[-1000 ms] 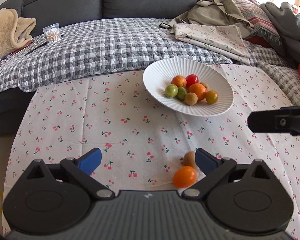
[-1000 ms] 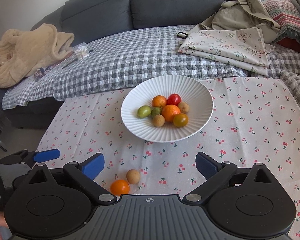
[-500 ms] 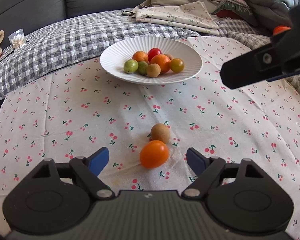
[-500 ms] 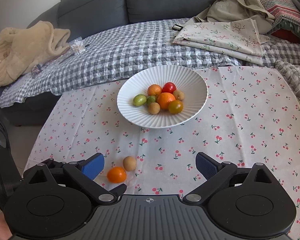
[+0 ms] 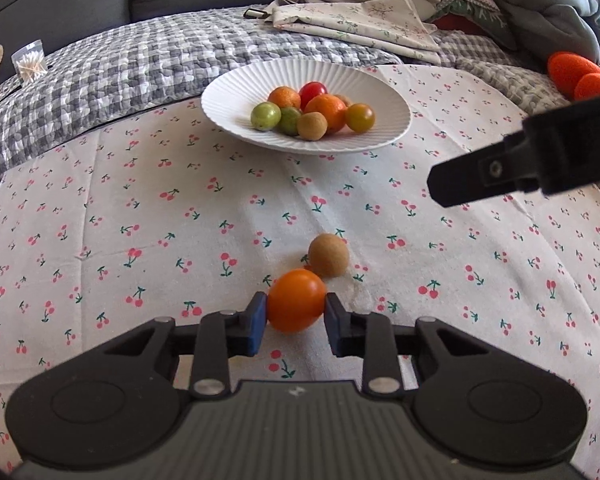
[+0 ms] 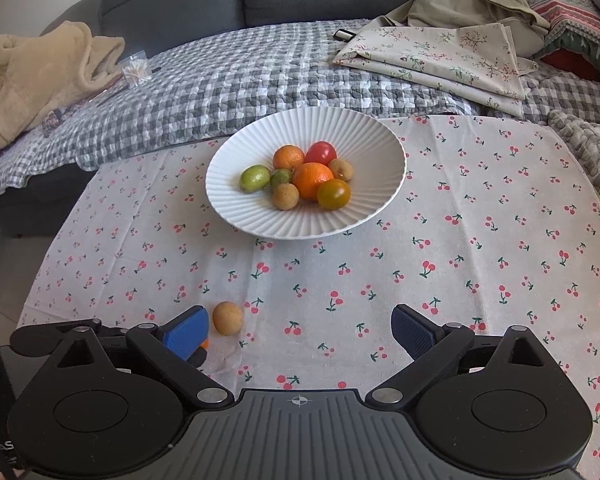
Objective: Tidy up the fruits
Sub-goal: 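Grasp the orange tomato with the left tool while the right tool grasps the kiwi, then carry the orange tomato and kiwi over the white bowl with both tools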
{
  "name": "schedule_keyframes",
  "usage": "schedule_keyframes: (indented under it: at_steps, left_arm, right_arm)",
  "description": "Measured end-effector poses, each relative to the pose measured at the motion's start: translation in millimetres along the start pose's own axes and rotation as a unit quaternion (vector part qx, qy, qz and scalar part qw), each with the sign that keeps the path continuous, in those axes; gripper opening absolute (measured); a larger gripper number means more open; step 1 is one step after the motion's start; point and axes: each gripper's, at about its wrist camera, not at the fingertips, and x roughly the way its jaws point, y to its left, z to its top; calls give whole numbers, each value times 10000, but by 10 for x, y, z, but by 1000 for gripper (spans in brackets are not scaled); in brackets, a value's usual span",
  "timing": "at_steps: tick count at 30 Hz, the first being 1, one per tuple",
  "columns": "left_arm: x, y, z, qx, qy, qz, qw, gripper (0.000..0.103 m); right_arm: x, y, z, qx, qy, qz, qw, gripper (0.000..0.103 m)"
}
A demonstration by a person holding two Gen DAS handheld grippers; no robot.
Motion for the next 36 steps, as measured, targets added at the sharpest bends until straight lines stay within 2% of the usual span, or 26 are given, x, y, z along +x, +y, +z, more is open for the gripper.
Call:
schedule_keyframes:
  at_steps: [5,10,13,16,17,19,20,36]
  left_arm:
    - [-106,279,69,-522,28,188,9985,29]
    - [-185,614,134,-1029,-94,633,9926,29]
    - [-187,707,143,-1166,-95,685,9908,29]
    - [-175,724,137,-1179,-75,681,9907,29]
    - [-176,724,132,-1174,-71,677,9908,29]
    - [-168,726,135,-1181,-64,672,9907,29]
    - [-165,728,136,-1185,-62,671,9907,29]
    - [-214,635,192,-1024,-209,722,9919,29]
  right_arm:
    - [242,112,-44,-95,137,210,9996,98]
    - [469,352,-102,-412,185,459,9979,97]
    - [583,528,-139,-760,139,408,9962,91]
    - [692,614,-151,-894,186,332,9953,76]
    - [726,623,-153,-899,213,333,9952,67]
    - [788,642,-162,-953,289,326,9945,43]
    - [801,655,-167,-1014,298,232,9941,24]
    - [416,538,-17,-719,-43,500,9961,24]
